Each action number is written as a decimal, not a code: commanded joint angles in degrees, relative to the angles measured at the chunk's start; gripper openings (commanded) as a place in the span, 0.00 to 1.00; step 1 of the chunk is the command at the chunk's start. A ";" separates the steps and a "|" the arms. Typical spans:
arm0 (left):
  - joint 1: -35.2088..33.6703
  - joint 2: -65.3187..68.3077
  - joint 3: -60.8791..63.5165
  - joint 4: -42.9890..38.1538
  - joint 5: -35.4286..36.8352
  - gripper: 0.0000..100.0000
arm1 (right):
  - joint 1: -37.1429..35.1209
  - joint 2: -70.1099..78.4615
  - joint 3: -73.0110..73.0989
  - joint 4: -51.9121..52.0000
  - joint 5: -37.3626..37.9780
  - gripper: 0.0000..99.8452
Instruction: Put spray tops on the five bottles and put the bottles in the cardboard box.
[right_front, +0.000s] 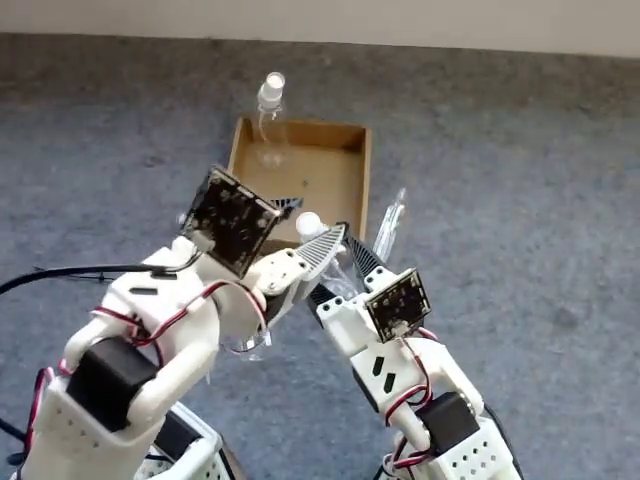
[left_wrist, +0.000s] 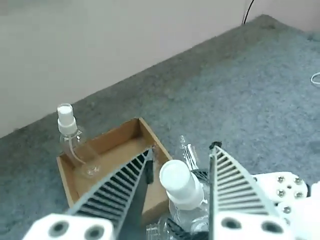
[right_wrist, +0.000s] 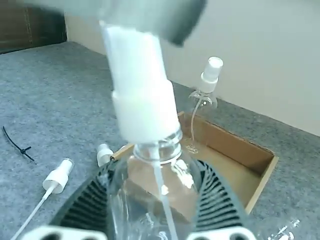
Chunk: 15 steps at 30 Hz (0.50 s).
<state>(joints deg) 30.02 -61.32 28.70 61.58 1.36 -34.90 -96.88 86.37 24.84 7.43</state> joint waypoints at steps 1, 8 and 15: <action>-1.27 -1.01 -4.79 -1.14 -2.90 0.17 | 0.13 -0.57 -0.92 0.40 -0.53 0.00; -8.92 -1.10 -2.15 -1.23 -3.34 0.17 | 0.13 -0.57 -0.92 0.40 -0.53 0.00; -5.14 -0.75 0.75 -1.49 -3.43 0.17 | 0.13 -0.57 -0.84 0.40 -0.53 0.00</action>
<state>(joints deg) 22.37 -61.93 29.23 61.58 -1.45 -34.90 -96.88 86.37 24.84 7.43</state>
